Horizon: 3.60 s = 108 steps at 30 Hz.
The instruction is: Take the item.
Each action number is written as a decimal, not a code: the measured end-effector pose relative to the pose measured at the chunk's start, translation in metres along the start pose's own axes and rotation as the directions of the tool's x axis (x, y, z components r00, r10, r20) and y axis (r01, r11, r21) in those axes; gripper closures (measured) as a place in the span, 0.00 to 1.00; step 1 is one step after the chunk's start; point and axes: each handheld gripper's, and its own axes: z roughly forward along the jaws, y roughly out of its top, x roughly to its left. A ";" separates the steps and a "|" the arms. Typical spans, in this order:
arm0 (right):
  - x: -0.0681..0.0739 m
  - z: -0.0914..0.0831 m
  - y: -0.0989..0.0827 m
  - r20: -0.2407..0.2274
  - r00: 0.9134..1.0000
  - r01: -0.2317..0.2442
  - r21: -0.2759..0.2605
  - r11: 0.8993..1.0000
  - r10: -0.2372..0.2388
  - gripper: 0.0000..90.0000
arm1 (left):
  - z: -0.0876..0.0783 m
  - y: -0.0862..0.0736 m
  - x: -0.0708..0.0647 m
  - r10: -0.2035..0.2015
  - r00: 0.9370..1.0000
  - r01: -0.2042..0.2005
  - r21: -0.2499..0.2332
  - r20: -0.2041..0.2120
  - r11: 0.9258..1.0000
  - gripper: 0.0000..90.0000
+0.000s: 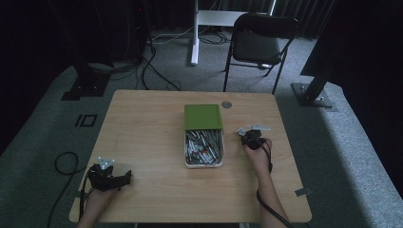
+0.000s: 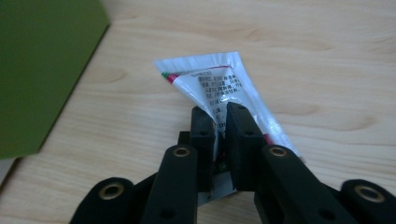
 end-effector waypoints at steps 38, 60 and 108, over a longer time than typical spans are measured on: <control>-0.018 -0.050 -0.029 -0.039 0.998 -0.049 -0.080 0.996 0.046 0.16 | 0.000 0.000 0.000 0.000 1.000 0.000 -0.001 0.000 1.000 0.02; -0.038 -0.091 -0.068 0.054 0.995 -0.081 -0.070 0.994 0.085 0.15 | 0.000 0.000 0.000 0.002 1.000 -0.002 0.001 0.000 1.000 0.02; -0.037 -0.115 -0.126 0.222 0.961 -0.165 -0.010 0.986 0.163 0.13 | 0.000 0.000 0.000 0.002 1.000 -0.002 0.001 0.000 1.000 0.01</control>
